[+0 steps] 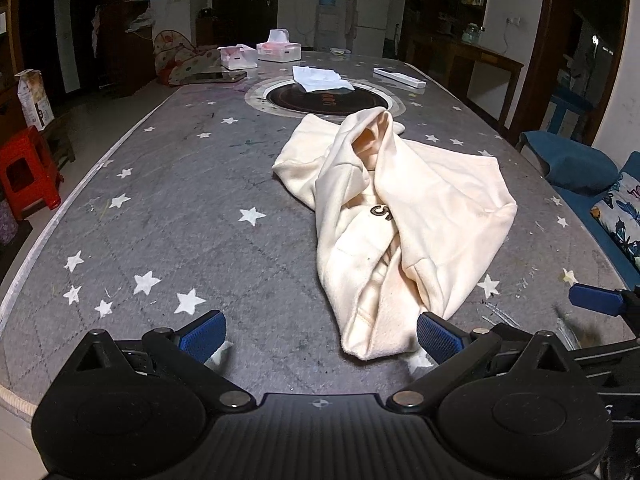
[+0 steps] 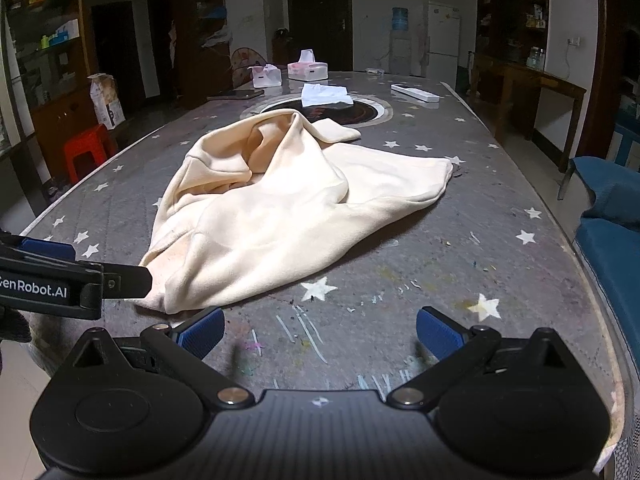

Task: Fold clothes
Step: 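Move both grippers toward the crumpled cream sweatshirt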

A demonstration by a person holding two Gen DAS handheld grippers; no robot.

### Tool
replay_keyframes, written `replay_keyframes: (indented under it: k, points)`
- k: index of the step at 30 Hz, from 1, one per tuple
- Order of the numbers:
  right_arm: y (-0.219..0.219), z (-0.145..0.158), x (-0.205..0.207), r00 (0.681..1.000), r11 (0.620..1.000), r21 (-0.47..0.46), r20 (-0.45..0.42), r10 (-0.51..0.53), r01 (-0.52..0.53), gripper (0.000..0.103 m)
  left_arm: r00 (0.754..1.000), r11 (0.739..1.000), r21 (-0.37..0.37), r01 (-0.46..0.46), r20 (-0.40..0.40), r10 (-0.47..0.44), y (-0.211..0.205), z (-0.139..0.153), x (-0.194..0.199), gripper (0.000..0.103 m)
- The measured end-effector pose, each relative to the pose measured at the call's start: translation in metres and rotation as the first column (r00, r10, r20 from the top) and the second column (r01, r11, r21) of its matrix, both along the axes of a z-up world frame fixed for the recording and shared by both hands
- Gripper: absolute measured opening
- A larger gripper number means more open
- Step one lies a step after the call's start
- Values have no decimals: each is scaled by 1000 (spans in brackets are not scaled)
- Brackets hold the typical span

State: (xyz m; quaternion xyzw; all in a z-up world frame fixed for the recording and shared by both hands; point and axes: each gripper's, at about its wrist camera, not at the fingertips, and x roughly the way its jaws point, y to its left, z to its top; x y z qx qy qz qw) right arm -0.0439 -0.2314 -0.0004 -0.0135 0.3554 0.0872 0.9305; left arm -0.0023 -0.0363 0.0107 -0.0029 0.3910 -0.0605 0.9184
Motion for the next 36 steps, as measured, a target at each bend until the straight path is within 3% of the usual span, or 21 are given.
replay_keyframes:
  k: [36]
  points:
    - [10, 12, 40, 999, 999, 11, -10, 38, -38, 103, 1000, 1000, 5, 19, -14, -19, -10, 11, 41, 103]
